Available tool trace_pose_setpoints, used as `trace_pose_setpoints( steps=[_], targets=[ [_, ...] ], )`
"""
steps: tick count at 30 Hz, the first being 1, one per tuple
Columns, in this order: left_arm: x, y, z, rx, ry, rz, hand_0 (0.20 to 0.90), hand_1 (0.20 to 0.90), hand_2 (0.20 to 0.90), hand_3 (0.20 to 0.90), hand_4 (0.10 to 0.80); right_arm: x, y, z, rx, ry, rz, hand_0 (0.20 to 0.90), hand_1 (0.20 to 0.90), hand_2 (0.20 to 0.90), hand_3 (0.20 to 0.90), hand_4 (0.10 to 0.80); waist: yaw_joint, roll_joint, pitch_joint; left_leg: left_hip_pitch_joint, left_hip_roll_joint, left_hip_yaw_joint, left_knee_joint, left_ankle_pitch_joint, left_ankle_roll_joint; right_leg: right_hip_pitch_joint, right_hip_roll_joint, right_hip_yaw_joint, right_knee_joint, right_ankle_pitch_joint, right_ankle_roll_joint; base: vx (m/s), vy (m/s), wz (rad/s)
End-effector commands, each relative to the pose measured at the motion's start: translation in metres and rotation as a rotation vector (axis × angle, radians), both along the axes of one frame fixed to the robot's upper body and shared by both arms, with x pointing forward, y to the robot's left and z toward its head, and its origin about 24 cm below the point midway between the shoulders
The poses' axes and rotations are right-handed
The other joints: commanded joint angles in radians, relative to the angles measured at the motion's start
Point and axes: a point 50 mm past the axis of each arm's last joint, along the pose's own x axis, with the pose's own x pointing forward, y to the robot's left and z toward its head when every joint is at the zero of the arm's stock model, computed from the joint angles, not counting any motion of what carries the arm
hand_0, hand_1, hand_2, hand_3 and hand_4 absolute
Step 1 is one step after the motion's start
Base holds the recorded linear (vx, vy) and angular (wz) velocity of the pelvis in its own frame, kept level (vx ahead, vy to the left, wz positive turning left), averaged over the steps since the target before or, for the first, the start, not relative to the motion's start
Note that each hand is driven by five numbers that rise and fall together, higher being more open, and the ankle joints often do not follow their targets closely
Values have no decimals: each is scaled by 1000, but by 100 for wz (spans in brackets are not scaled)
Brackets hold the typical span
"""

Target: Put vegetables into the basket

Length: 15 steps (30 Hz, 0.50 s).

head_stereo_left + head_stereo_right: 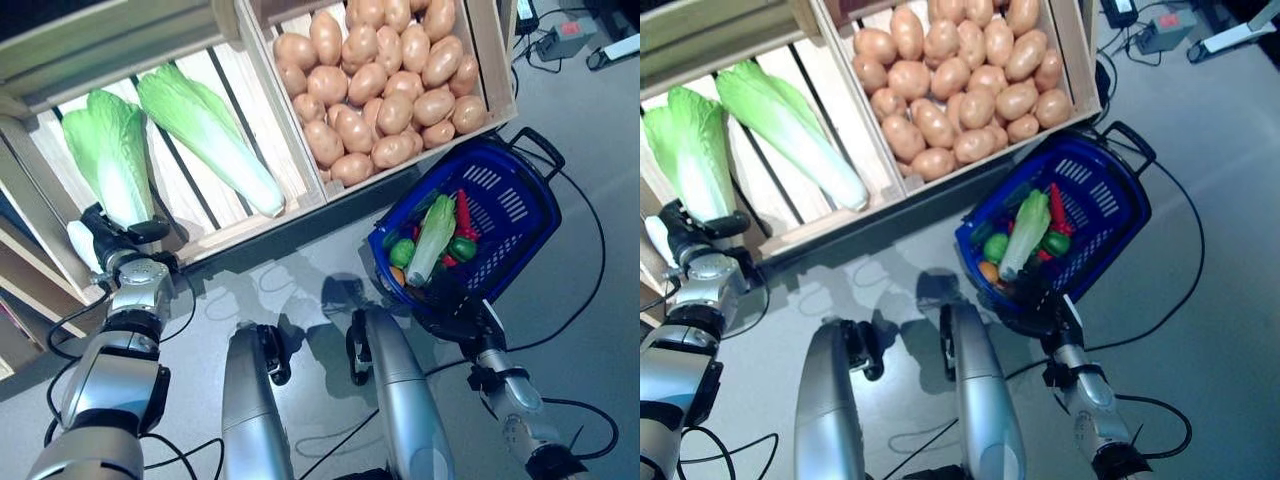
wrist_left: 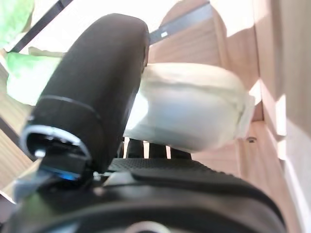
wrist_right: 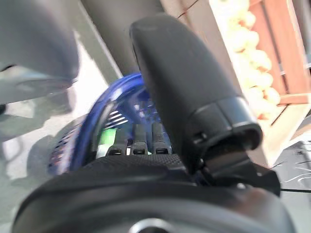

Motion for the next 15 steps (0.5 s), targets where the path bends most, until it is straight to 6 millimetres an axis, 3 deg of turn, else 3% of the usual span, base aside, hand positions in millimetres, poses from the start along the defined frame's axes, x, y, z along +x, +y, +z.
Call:
trace_pose_setpoints(
  steps=[1, 7, 15],
  targets=[
    [-13, 26, 20, 99, -65, 38, 300, 300, 300, 300, 400, 5, -3, 33, 0, -181, -16, 900, 900, 900, 900, 800, -13, 7, -106, 240, -15, 78, -47, -147, 76, 148, 16, 18, -205, 112, -8, 93, -2, 13],
    [-24, 19, -8, 123, -41, -25, 300, 300, 300, 300, 400, 9, 6, 34, 20, -189, -13, 900, 900, 900, 900, 800, 13, 30, -187, 419, -30, 85, -223, -100, 65, 306, -9, 12, -332, 132, 2, 82, -27, 7],
    [-31, 3, -25, 176, -53, -145, 300, 300, 300, 300, 400, 7, 18, 30, 41, -194, -22, 900, 900, 900, 900, 800, 47, 49, -281, 601, -61, 77, -455, -21, 59, 484, -22, 0, -504, 203, 20, 67, -33, 4]
  ],
)
